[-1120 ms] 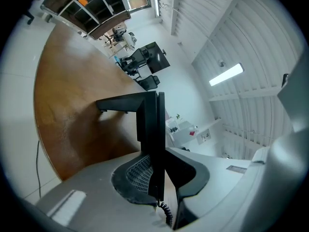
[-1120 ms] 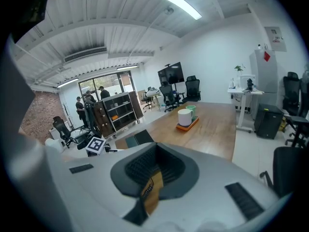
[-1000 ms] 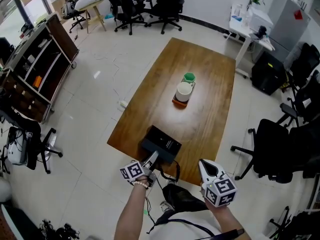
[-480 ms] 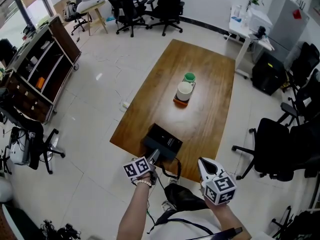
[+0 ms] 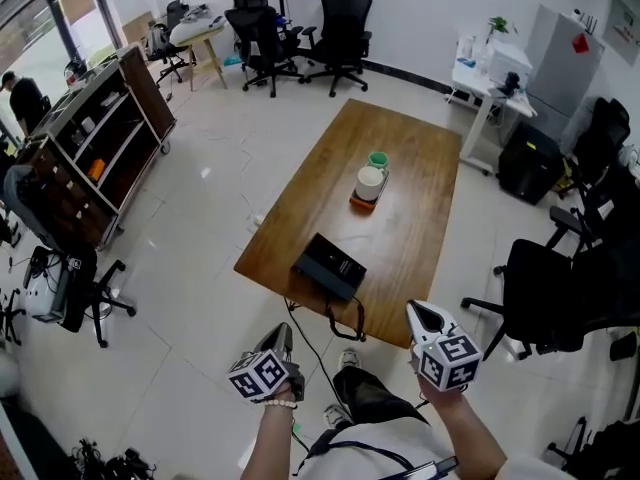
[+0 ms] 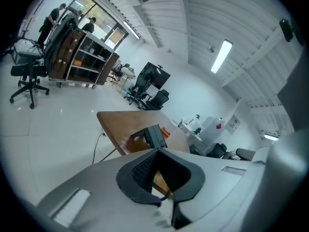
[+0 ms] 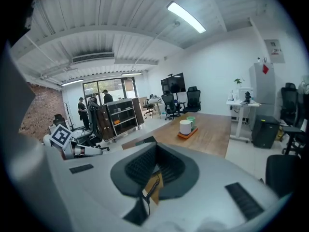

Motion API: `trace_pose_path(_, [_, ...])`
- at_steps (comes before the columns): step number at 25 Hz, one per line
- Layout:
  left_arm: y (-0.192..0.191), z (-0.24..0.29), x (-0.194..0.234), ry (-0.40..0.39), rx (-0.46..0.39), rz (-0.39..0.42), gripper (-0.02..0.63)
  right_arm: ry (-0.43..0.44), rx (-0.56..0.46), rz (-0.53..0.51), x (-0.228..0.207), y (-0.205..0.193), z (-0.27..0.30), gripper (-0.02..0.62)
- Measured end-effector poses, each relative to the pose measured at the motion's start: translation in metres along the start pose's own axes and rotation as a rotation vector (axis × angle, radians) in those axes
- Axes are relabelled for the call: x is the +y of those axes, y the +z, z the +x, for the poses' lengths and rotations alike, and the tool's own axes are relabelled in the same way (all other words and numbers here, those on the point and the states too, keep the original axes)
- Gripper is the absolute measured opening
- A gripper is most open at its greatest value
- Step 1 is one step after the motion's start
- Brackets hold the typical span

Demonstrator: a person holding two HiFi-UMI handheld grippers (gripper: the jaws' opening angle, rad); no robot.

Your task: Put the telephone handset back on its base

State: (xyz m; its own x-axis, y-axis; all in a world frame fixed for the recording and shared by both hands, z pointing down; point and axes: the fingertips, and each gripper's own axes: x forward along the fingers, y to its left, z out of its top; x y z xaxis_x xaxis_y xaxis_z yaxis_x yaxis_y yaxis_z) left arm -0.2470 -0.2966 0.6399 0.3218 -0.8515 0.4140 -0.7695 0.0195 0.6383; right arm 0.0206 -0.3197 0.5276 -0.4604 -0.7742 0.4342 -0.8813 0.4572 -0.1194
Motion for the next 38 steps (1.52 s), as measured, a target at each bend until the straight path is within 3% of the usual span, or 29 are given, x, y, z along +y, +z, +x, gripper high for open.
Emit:
trace_pose_path(7, [-0.012,-0.083,-0.027,0.021,-0.062,0.191,0.002,-0.019,-0.029,-0.014,0.018,-0.011,-0.054,0.002])
trace_pose_path(10, [-0.022,-0.107,-0.036,0.056,-0.061,0.237,0.002,0.001,-0.037,-0.031,0.029,-0.011,-0.065,0.002])
trace_pose_path(17, [-0.065,-0.142,-0.054,0.101,-0.066,0.19,0.002,0.068,-0.064,-0.039,0.047,-0.02,-0.096,0.002])
trace_pose_path(26, [-0.122,-0.172,-0.14,0.065,-0.088,0.228,0.002,0.157,-0.028,0.016,0.03,-0.085,-0.179,0.002])
trace_pose_path(33, [-0.19,-0.215,-0.188,0.108,-0.121,0.234,0.002,0.222,-0.002,-0.015,0.009,-0.135,-0.244,0.002])
trace_pose_path(38, [-0.247,-0.248,-0.219,0.155,-0.116,0.22,0.002,0.248,-0.021,-0.046,-0.007,-0.146,-0.296,0.002])
